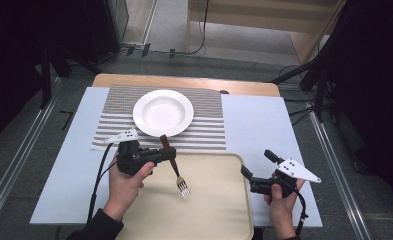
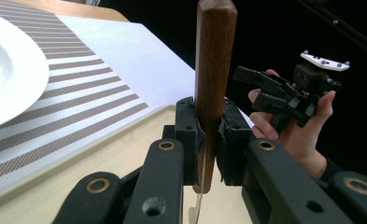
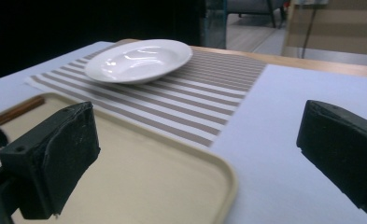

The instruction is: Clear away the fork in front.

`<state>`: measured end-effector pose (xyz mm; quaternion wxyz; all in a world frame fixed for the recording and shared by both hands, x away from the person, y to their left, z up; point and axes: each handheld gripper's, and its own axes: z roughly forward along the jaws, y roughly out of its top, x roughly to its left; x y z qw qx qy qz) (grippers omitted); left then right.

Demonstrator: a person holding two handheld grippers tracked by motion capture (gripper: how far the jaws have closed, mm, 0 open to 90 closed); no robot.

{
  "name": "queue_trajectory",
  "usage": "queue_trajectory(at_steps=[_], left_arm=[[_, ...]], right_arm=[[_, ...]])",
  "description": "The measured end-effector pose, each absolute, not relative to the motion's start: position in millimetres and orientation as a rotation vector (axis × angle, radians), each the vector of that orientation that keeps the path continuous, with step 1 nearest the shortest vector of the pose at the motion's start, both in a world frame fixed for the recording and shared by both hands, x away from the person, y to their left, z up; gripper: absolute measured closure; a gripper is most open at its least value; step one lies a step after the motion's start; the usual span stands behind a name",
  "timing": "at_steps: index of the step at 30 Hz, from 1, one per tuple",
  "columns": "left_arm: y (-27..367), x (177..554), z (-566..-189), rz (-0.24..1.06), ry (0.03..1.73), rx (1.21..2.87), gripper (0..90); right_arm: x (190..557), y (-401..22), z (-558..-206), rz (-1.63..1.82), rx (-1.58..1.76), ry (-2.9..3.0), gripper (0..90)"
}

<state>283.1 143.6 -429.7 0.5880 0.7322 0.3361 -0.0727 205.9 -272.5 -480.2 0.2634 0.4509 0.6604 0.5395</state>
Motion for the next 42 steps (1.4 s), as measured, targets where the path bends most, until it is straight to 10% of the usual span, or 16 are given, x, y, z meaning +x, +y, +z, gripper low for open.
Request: queue_trajectory(at_steps=[42], left_arm=[[193.7, 257.0, -458.8, -0.380, 0.785, 1.723, 79.4]], right_arm=[[178.1, -349.8, -506.8, 1.397, 1.305, 1.661, 0.0]])
